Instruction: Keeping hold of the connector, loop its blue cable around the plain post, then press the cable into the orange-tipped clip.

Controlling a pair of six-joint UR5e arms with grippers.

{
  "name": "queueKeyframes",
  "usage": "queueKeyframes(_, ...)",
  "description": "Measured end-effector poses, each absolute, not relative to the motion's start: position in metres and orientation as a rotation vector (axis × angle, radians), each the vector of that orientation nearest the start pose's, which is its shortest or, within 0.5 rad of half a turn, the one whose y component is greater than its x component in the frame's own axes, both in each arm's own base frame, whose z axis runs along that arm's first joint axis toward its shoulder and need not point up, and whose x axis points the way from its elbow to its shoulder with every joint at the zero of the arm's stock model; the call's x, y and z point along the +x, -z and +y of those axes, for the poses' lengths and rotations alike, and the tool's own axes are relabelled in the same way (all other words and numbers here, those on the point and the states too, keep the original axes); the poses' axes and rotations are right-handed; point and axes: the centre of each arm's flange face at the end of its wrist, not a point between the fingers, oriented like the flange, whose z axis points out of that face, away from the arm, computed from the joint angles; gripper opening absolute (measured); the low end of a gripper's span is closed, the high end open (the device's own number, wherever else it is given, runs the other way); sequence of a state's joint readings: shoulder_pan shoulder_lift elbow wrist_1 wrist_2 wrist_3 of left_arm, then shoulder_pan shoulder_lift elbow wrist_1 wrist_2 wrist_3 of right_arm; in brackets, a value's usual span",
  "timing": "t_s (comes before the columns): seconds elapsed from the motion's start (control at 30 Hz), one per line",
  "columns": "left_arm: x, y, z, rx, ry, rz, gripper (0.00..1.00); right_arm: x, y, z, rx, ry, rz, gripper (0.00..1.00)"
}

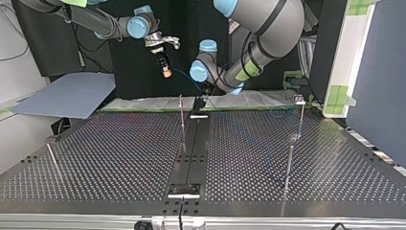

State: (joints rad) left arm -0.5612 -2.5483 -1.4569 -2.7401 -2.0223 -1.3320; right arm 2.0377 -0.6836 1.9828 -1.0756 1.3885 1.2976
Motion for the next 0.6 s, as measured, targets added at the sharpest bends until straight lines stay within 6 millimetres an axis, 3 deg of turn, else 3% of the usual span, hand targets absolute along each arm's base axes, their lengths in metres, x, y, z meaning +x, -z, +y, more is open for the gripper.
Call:
queueKeyframes(0.2, 0.4978, 0.0270, -0.4184, 0.504, -0.249, 1.927, 1.00, 0.3640, 0.0658, -0.3858, 1.913, -1.366, -0.681, 0.00)
queueKeyframes(0.23, 0.4978, 0.0270, -0.4185, 0.504, -0.249, 1.927, 0.94, 0.3640, 0.0658, -0.3857, 1.913, -1.366, -0.682, 0.00)
queueKeyframes(0.27, 0.4978, 0.0270, -0.4185, 0.504, -0.248, 1.927, 0.64, 0.3640, 0.0658, -0.3857, 1.913, -1.366, -0.682, 0.00)
queueKeyframes(0.3, 0.4978, 0.0270, -0.4187, 0.505, -0.247, 1.927, 0.64, 0.3640, 0.0657, -0.3858, 1.913, -1.367, -0.682, 0.00)
queueKeyframes(0.37, 0.4972, 0.0271, -0.4200, 0.511, -0.242, 1.925, 0.38, 0.3640, 0.0658, -0.3858, 1.913, -1.366, -0.682, 0.00)
queueKeyframes(0.4, 0.4969, 0.0272, -0.4206, 0.513, -0.239, 1.925, 0.38, 0.3640, 0.0658, -0.3857, 1.914, -1.366, -0.682, 0.00)
queueKeyframes(0.43, 0.4965, 0.0273, -0.4213, 0.517, -0.236, 1.925, 0.15, 0.3640, 0.0659, -0.3856, 1.914, -1.366, -0.682, 0.00)
queueKeyframes(0.47, 0.4962, 0.0273, -0.4218, 0.519, -0.234, 1.925, 0.00, 0.3640, 0.0659, -0.3856, 1.914, -1.366, -0.682, 0.00)
queueKeyframes(0.6, 0.4953, 0.0274, -0.4228, 0.523, -0.232, 1.925, 0.00, 0.3640, 0.0658, -0.3859, 1.914, -1.366, -0.682, 0.00)
